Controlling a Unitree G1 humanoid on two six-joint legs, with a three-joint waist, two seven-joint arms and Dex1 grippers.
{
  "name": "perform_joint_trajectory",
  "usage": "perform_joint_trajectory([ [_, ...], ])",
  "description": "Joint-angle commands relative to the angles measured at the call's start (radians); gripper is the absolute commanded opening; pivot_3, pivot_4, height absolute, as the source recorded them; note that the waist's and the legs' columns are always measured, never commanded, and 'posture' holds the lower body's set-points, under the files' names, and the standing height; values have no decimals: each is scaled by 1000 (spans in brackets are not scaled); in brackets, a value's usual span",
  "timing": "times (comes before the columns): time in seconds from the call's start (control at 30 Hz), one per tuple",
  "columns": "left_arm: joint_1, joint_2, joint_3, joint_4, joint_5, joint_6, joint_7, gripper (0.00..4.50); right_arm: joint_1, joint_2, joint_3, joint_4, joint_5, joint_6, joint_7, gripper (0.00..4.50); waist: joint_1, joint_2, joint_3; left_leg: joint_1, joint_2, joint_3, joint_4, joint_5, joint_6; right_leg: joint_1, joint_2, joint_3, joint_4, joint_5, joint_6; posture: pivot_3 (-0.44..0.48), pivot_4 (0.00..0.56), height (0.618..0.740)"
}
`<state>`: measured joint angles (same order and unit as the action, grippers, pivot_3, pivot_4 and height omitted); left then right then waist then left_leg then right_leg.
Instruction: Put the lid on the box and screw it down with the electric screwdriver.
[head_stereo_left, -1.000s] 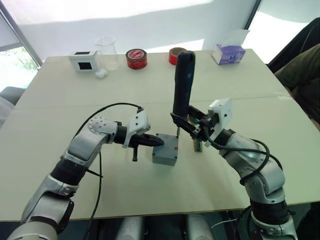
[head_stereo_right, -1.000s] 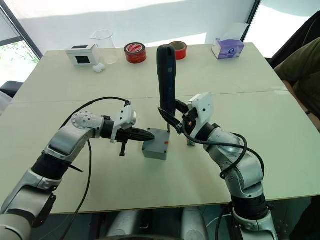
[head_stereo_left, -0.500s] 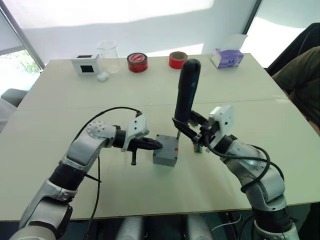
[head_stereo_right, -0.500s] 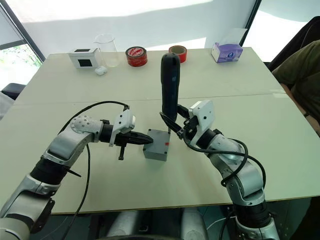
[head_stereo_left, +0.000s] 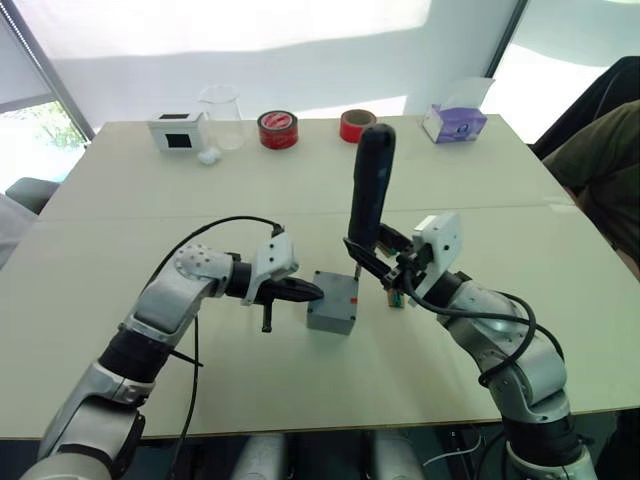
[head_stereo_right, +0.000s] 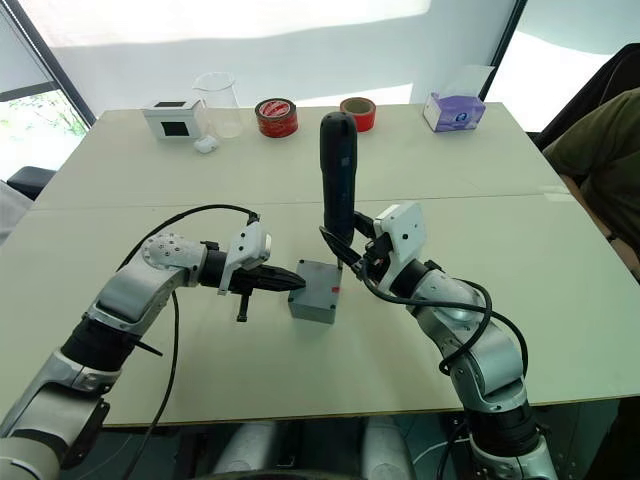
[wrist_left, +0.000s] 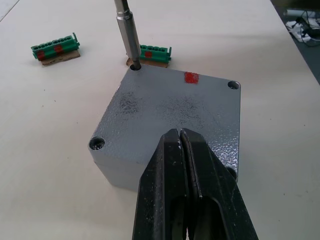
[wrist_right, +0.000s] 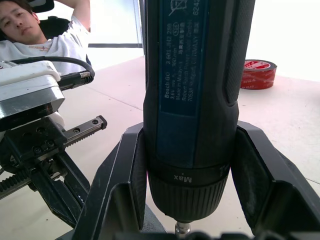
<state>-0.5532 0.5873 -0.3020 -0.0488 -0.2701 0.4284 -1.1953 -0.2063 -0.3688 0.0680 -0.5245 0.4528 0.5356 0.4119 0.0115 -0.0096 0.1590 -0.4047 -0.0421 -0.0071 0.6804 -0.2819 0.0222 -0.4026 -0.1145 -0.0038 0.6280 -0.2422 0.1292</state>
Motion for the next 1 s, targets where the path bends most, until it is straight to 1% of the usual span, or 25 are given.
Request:
perform_joint_trajectory([
  [0.03, 15, 5, -26, -5, 23, 9, -2, 0, 54, -5, 34, 68, -15, 60, 4, 1758, 0, 0, 0, 0, 0, 0, 0, 0, 0, 0, 0, 0, 0, 0, 0, 0, 150, 740],
  [0.47, 15, 10, -22, -6, 21, 15, -4, 0, 43, -11, 38, 78, -26, 49, 12, 1758, 0, 0, 0, 0, 0, 0, 0, 0, 0, 0, 0, 0, -1, 0, -1, 0, 150, 740],
  [0.63, 15, 8, -23, -4, 22, 14, -3, 0, 25, -14, 19, 70, -20, 41, 21, 1758, 0, 0, 0, 0, 0, 0, 0, 0, 0, 0, 0, 0, -1, 0, -1, 0, 150, 740],
  [0.73, 16, 7, -24, -7, 22, 16, -1, 0, -7, -17, -18, 52, 3, 14, 41, 1758, 0, 0, 0, 0, 0, 0, 0, 0, 0, 0, 0, 0, -1, -1, -1, 0, 150, 740],
  [0.83, 21, 9, -20, -8, 14, 34, -2, 0, -91, -50, -91, 14, 58, 1, 87, 1758, 1, 0, 0, -1, 0, 0, 0, 0, 0, 0, -1, 0, -1, -1, -1, 0, 150, 740],
  [0.9, 30, -17, 34, -11, -53, 85, 16, 0, -191, -104, -177, 5, 158, 88, 90, 1758, 1, 2, 1, -1, 0, 0, 0, 0, 0, -1, -1, 0, -1, 0, -1, 0, 150, 740],
  [0.93, 34, -30, 60, -13, -84, 109, 27, 0, -232, -125, -213, 4, 205, 126, 87, 1758, 0, 5, 5, -2, 0, 0, 0, 0, 0, -2, -1, 0, -1, 0, -1, 0, 150, 740],
  [0.97, 37, -38, 76, -17, -103, 127, 35, 0, -257, -140, -236, 3, 239, 154, 83, 1758, 1, 6, 6, -4, 0, 0, 0, 0, 0, -3, -2, 0, -1, 0, -1, 0, 150, 740],
  [1.0, 31, -54, 112, -19, -137, 153, 52, 0, -298, -146, -276, 16, 308, 207, 53, 1758, 2, 5, 7, -5, -1, 0, 0, 0, 0, -5, -3, 0, 0, 0, 0, 0, 150, 740],
])
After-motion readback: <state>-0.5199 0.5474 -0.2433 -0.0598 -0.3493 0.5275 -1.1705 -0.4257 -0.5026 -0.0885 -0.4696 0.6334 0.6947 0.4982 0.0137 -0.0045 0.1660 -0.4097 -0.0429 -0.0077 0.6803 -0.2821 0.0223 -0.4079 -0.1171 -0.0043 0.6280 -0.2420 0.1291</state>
